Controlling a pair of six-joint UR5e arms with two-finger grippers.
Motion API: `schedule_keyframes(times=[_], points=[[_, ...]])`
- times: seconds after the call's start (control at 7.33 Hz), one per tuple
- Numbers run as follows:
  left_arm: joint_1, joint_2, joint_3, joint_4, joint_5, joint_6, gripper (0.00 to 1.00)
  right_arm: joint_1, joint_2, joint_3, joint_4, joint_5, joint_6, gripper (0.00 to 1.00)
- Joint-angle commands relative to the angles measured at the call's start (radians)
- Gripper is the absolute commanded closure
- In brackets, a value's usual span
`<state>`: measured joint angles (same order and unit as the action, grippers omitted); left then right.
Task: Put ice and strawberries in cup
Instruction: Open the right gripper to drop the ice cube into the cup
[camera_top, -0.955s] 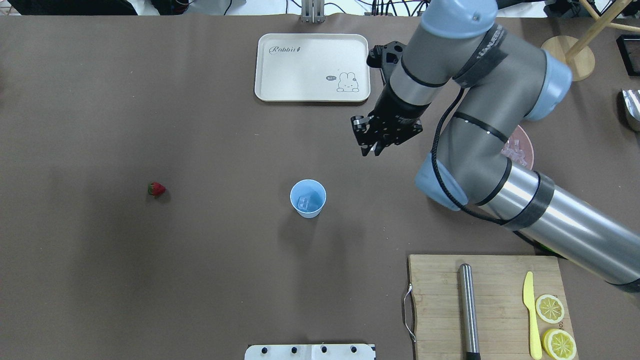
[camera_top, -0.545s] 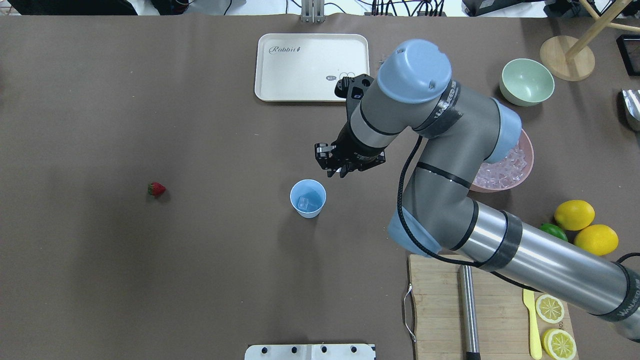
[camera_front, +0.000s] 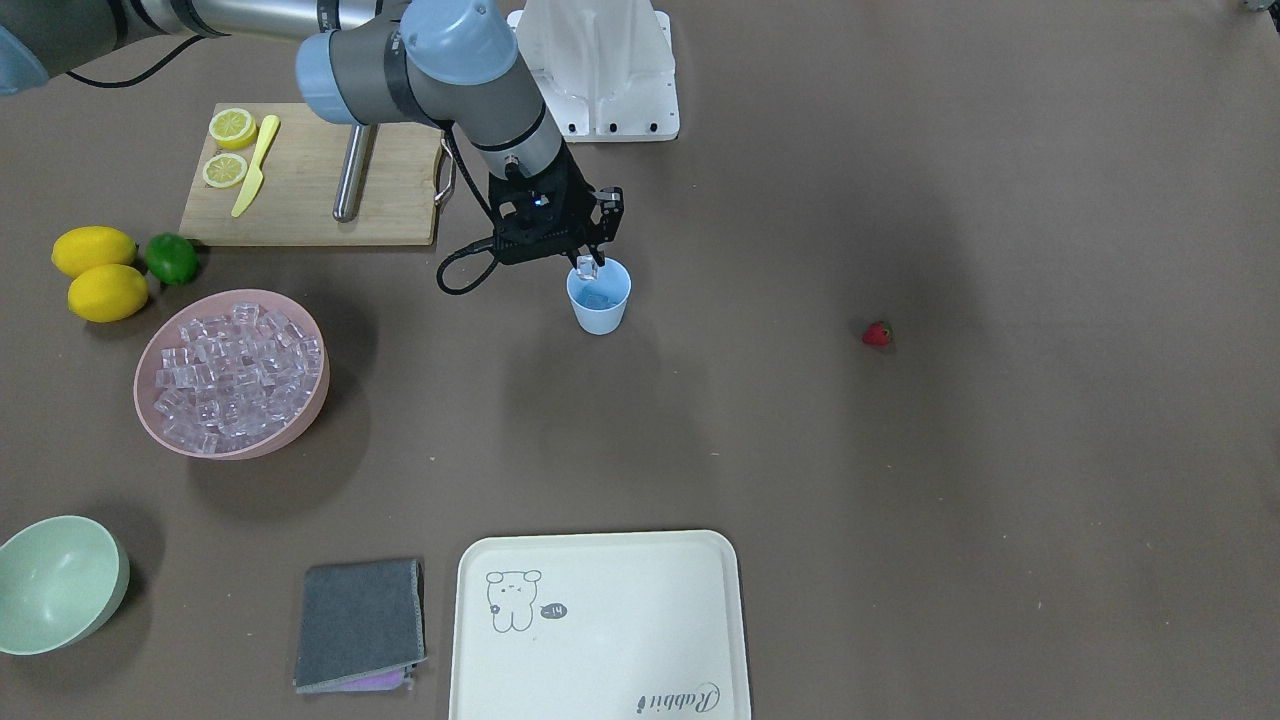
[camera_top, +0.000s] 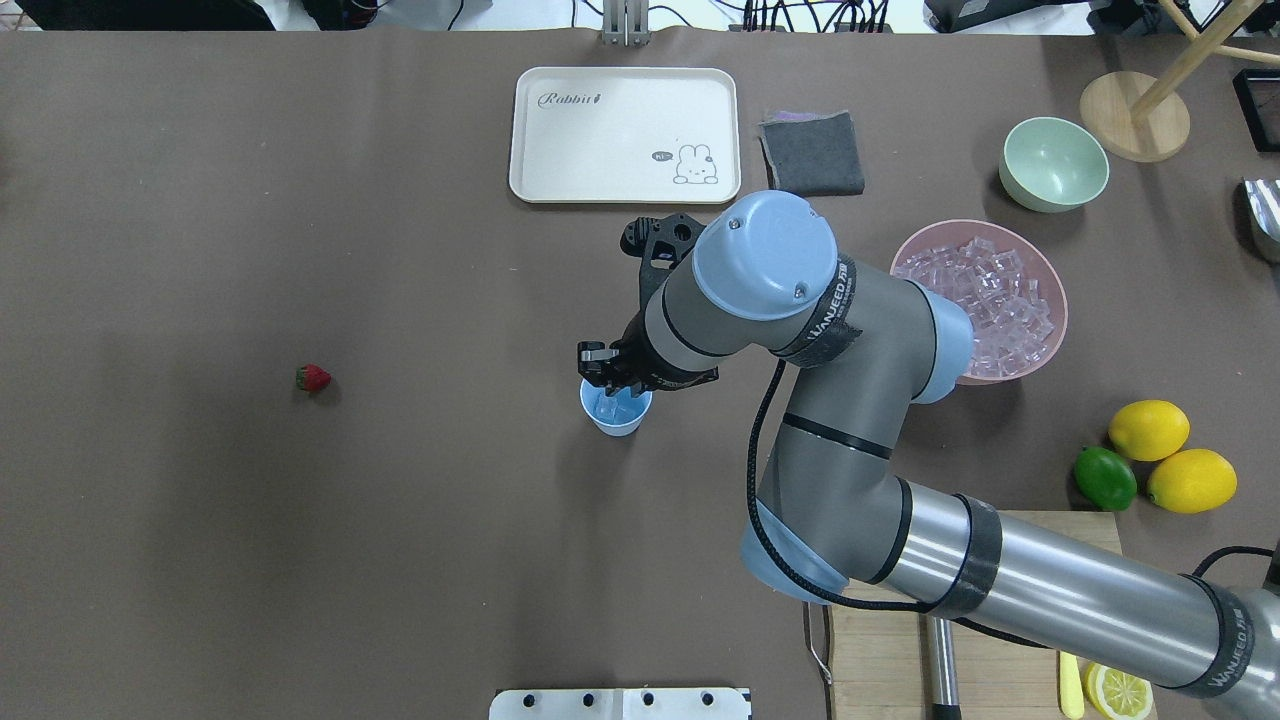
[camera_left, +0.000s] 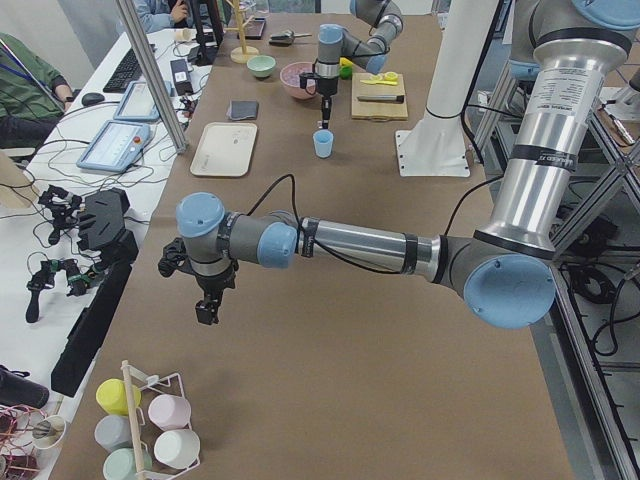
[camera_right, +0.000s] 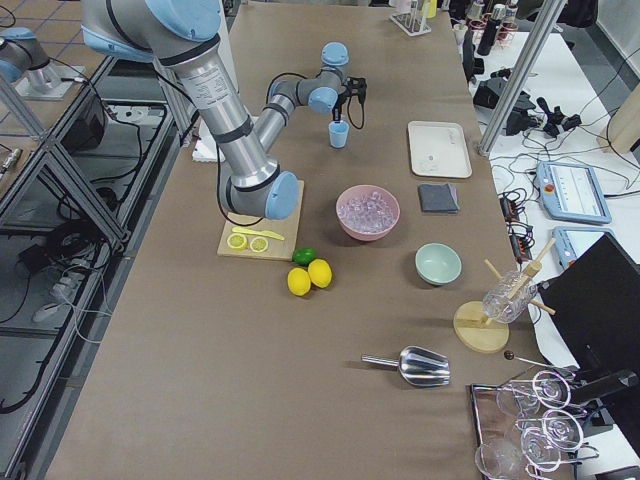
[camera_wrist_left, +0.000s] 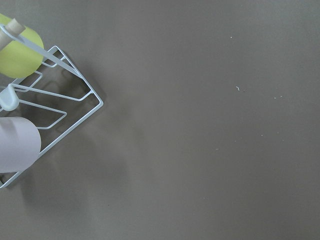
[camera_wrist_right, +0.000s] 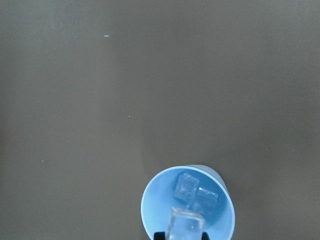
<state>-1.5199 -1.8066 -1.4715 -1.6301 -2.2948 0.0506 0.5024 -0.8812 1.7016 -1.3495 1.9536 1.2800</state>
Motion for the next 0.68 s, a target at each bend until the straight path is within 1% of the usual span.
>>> schedule_keyframes(times=[0.0, 0.14, 0.27, 0.55], points=[[0.003, -0.002, 0.003, -0.002, 0.0, 0.0, 0.02, -0.01, 0.001, -0.011, 0.003, -0.005, 0.002, 1.0], [0.003, -0.002, 0.003, -0.002, 0.0, 0.0, 0.02, -0.018, 0.001, -0.017, 0.004, -0.013, 0.002, 0.61], [0.003, -0.002, 0.003, -0.002, 0.0, 0.0, 0.02, -0.022, 0.002, -0.017, 0.003, -0.037, 0.007, 0.01], [0.003, -0.007, -0.003, -0.002, -0.003, -0.002, 0.02, -0.013, 0.002, -0.004, -0.003, -0.029, 0.022, 0.0]])
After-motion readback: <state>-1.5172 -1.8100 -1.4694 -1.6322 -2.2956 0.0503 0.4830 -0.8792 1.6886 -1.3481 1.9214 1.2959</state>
